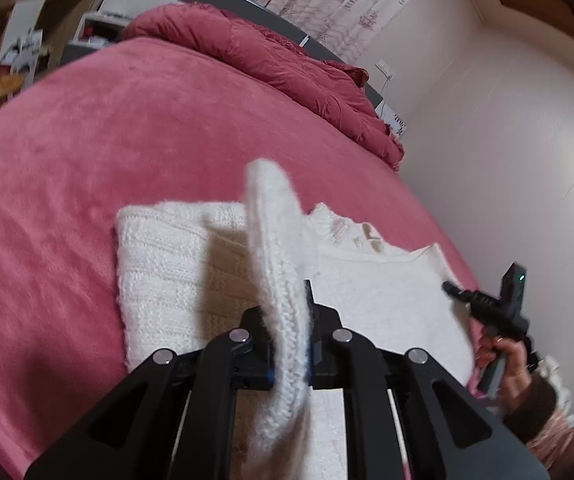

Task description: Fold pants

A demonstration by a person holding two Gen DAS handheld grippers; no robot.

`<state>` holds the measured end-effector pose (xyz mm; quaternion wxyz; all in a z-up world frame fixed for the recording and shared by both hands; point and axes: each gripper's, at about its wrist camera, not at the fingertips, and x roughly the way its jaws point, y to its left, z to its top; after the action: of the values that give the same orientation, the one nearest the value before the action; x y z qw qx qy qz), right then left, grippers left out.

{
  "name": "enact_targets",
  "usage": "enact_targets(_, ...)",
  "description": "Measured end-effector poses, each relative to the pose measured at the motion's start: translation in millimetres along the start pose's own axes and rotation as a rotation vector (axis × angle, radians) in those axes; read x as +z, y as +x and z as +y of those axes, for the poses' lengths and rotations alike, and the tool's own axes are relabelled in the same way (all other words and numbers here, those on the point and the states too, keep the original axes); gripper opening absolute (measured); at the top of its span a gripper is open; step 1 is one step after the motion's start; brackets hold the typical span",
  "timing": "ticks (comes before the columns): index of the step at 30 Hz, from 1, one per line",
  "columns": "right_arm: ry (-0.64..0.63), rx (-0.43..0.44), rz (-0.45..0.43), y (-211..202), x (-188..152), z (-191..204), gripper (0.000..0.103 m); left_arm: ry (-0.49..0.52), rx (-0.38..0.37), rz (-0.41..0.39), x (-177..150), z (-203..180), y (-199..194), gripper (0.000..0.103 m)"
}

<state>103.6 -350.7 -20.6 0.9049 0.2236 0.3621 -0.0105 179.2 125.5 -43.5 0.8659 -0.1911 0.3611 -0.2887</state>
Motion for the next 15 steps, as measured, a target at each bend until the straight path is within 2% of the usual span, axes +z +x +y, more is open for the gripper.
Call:
enact_targets(4, 0.062, -0.041, 0.066, 17, -1, -13, 0.006, -0.064, 0.088, 0.066, -5, 17, 22, 0.009)
enact_targets(7, 0.065, -0.041, 0.075, 20, -1, -13, 0.006, -0.124, 0.072, 0.064, -7, 28, 23, 0.011)
enact_targets(9, 0.063, -0.033, 0.080, 20, 0, -11, 0.012, -0.118, 0.067, 0.057, -7, 27, 22, 0.012)
enact_targets(11, 0.046, -0.036, 0.049, 10, -1, -9, 0.029, -0.118, 0.049, 0.035, -9, 25, 16, 0.028)
enact_targets(12, 0.012, -0.062, 0.012, 0, -2, -6, 0.031, -0.119, 0.046, 0.003, -10, 21, 8, 0.043)
enact_targets(13, -0.021, -0.082, -0.012, -5, -3, -1, 0.031, -0.114, 0.055, -0.024, -12, 18, 0, 0.050)
enact_targets(15, -0.107, -0.110, -0.057, -18, -7, 10, 0.031, -0.079, 0.069, -0.059, -17, 8, -14, 0.052)
